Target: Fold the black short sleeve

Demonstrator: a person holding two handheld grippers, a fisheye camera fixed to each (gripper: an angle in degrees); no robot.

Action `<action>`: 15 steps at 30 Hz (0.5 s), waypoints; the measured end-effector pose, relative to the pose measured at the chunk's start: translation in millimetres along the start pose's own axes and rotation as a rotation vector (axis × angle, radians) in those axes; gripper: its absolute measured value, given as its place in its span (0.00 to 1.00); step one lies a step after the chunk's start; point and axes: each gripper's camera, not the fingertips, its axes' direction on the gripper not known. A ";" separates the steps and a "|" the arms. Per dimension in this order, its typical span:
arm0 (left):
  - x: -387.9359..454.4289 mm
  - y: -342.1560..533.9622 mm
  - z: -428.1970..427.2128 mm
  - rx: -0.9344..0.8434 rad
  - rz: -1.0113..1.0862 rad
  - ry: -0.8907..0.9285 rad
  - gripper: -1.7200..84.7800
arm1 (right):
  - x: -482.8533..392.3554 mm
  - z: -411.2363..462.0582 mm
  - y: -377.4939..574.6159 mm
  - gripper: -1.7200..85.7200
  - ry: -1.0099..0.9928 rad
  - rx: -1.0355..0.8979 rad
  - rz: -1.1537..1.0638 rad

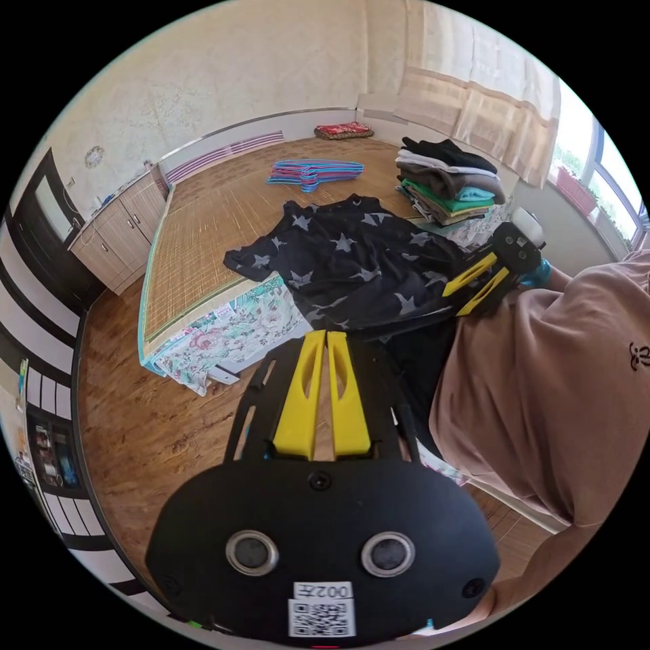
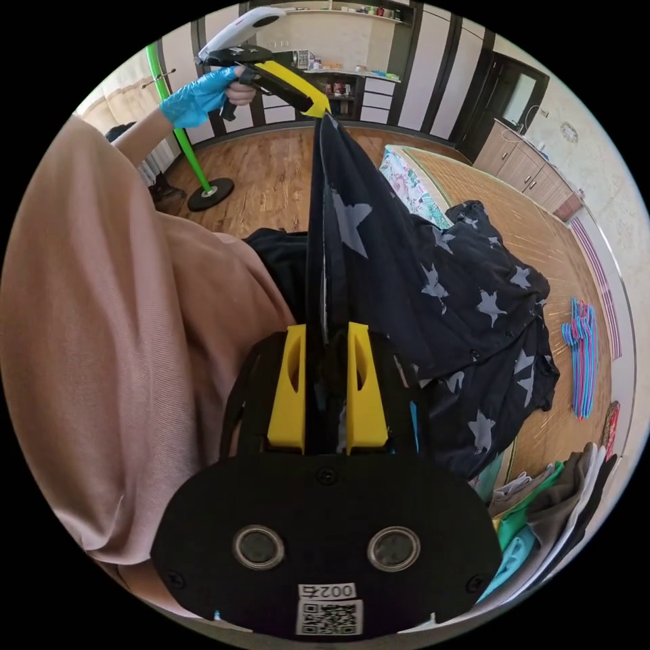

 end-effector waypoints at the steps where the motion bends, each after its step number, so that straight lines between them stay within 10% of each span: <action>1: 0.0 -2.5 -3.8 0.001 0.006 -0.004 0.01 | -3.7 0.6 0.5 0.13 0.009 -0.017 0.000; 15: -2.4 -22.4 -40.2 -0.015 0.039 -0.037 0.01 | -28.2 -31.2 15.8 0.04 0.135 -0.046 0.036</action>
